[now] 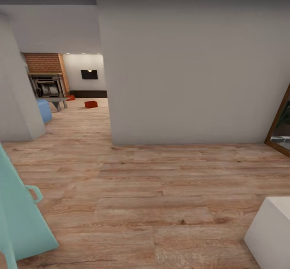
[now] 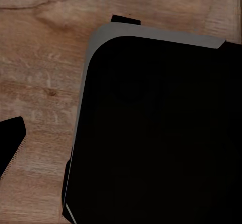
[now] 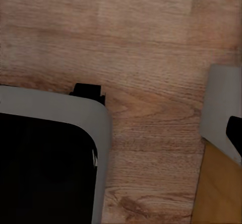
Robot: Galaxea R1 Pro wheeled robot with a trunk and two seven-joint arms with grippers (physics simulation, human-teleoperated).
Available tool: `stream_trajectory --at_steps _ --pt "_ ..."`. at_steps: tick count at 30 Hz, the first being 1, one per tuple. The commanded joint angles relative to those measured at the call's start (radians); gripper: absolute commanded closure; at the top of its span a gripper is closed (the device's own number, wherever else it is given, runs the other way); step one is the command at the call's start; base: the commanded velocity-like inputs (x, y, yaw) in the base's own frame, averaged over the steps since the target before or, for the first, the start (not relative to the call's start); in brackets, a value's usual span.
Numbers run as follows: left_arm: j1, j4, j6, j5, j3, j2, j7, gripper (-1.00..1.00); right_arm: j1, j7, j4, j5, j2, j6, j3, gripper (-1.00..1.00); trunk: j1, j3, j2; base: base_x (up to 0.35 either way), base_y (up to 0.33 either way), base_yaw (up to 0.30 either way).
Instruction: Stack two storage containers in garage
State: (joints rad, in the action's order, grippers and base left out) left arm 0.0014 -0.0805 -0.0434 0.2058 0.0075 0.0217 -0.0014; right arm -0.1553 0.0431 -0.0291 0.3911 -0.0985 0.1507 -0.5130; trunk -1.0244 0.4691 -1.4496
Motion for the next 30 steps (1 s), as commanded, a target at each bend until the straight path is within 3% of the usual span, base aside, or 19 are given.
stream_trajectory --at_steps 1,30 --pt "0.000 -0.001 -0.002 0.006 0.000 0.000 0.000 -1.00 -0.001 0.004 -0.003 0.011 0.001 0.006 -0.007 -1.00 -0.001 0.001 0.000 0.323 0.000 0.000" --pt "0.000 -0.002 -0.003 0.004 0.000 -0.003 0.000 -1.00 -0.001 0.005 0.003 0.000 0.008 0.004 -0.007 -1.00 -0.001 0.001 0.000 0.323 0.000 0.000"
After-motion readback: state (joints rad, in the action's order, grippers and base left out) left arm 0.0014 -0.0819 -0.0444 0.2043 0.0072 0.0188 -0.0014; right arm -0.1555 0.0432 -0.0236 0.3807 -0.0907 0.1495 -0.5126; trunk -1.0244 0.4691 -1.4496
